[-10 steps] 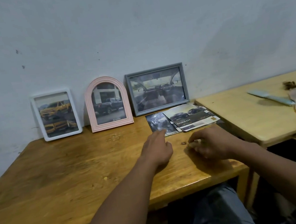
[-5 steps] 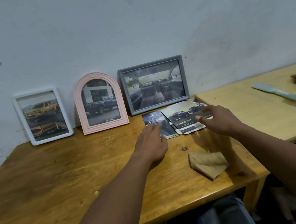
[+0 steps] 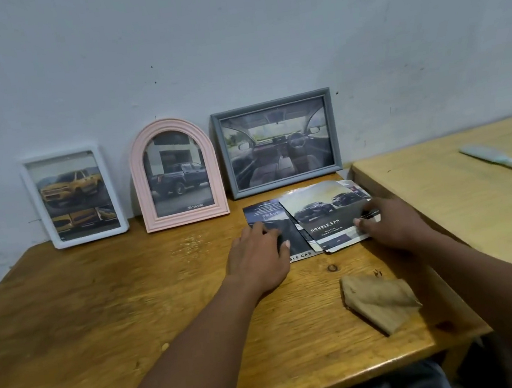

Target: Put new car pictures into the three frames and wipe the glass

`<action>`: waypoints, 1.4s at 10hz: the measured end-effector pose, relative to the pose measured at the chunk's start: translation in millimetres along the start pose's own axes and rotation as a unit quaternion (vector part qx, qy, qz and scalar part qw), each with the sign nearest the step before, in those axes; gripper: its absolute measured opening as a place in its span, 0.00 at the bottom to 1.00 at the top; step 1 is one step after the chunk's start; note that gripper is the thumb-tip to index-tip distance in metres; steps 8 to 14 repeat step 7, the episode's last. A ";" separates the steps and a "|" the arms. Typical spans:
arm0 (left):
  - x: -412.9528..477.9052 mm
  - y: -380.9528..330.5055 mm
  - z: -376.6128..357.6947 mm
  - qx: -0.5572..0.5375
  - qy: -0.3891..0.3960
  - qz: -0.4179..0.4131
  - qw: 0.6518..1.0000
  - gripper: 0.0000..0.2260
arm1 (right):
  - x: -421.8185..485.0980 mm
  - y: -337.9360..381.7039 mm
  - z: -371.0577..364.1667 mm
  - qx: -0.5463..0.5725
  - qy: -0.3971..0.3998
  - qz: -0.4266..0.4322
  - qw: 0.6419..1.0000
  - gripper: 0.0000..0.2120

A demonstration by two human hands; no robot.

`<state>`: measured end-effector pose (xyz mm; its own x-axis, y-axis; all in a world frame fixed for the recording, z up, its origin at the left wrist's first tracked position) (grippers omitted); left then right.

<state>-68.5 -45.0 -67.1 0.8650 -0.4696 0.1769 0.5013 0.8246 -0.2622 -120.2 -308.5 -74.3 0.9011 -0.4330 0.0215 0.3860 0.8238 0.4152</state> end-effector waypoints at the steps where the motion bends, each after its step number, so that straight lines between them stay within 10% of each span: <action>1: -14.2 11.8 7.4 -0.005 -0.005 0.002 1.000 0.19 | -16.5 19.7 -0.1 -0.064 0.004 0.012 0.998 0.21; 14: -11.0 21.1 54.0 -0.033 -0.051 -0.014 0.998 0.20 | -10.0 79.0 9.1 -0.101 0.007 0.066 0.993 0.28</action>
Point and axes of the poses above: each hand's wrist, its own x-axis towards the middle knuckle, its own z-axis out of the back of the hand, y = z × x, the point moved 10 cm from there along x, towards the middle knuckle, and after that the axes turned 6 degrees about -x, right-handed, at the moved point
